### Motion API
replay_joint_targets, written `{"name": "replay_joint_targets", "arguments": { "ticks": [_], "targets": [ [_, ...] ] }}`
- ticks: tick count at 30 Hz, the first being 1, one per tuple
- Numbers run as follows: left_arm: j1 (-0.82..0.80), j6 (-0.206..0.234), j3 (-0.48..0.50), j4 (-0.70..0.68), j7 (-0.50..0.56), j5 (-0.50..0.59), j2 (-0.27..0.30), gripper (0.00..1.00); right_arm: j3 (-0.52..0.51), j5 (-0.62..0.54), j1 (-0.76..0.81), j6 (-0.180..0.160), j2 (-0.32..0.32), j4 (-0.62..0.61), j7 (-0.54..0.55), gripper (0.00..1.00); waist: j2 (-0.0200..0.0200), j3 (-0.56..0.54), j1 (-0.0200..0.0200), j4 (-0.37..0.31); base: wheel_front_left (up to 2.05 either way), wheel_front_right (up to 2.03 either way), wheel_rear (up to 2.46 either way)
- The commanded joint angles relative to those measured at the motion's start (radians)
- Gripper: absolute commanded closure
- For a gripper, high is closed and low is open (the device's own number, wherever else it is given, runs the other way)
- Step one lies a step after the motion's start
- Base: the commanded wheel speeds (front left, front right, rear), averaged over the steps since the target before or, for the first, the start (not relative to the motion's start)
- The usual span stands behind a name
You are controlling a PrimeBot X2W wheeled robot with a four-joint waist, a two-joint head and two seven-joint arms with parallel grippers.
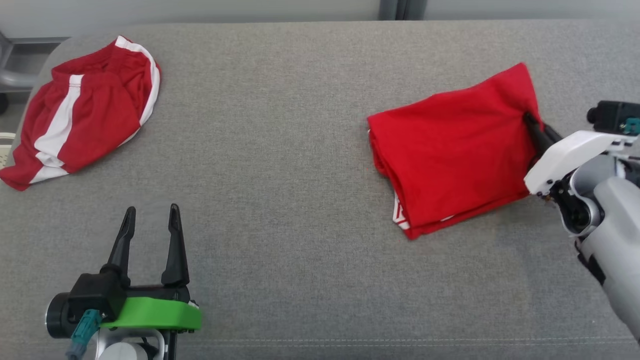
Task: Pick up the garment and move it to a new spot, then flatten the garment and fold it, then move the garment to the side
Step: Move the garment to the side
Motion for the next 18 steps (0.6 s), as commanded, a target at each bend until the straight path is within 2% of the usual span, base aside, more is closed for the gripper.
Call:
{"name": "replay_joint_targets", "arguments": {
  "ticks": [1, 18],
  "targets": [
    [-0.022, -0.007, 0.005, -0.002, 0.001, 0.014, 0.001, 0.0, -0.009, -0.011, -0.033, 0.0, -0.021, 0.008, 0.0, 1.0, 0.0, 0.036, 0.0, -0.031, 0.0, 0.0, 0.0],
    [-0.067, -0.031, 0.05, -0.039, 0.001, 0.06, 0.028, 0.0, -0.05, -0.059, -0.285, 0.0, -0.153, 0.12, 0.013, 1.0, 0.0, 0.189, 0.0, -0.12, 0.0, 0.0, 0.0]
  ]
}}
